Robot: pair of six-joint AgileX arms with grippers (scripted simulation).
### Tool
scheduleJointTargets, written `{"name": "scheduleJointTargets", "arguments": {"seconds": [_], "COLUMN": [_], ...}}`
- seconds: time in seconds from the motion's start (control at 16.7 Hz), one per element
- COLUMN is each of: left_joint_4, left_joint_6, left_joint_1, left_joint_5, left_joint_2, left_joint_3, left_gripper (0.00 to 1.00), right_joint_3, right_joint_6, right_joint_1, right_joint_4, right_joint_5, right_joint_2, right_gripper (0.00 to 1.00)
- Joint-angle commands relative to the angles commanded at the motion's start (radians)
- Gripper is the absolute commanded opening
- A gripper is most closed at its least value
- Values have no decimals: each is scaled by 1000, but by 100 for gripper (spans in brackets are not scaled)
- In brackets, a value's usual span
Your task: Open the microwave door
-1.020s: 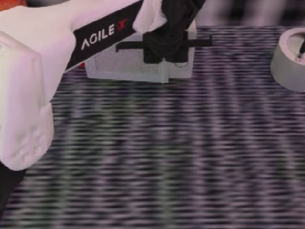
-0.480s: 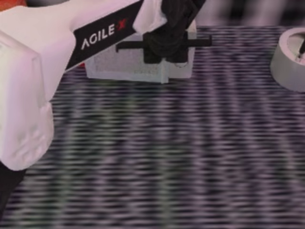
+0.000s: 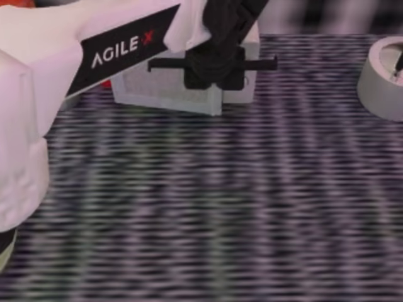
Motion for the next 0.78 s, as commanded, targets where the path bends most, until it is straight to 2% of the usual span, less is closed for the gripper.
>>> {"name": "scheduleJointTargets", "arguments": {"seconds": [0.78], "left_joint_4": [8], "left_joint_6": [7], "left_joint_1": [1], "left_joint_5": [4], "left_joint_2": [-9], "left_joint_3": [-13], "left_gripper": [0], "right_joint_3": [0], "right_joint_6": [0], "right_joint_1": [0], "right_joint_4": [0], "right_joint_5": [0], "right_joint_2": [0], "right_gripper": [100]}}
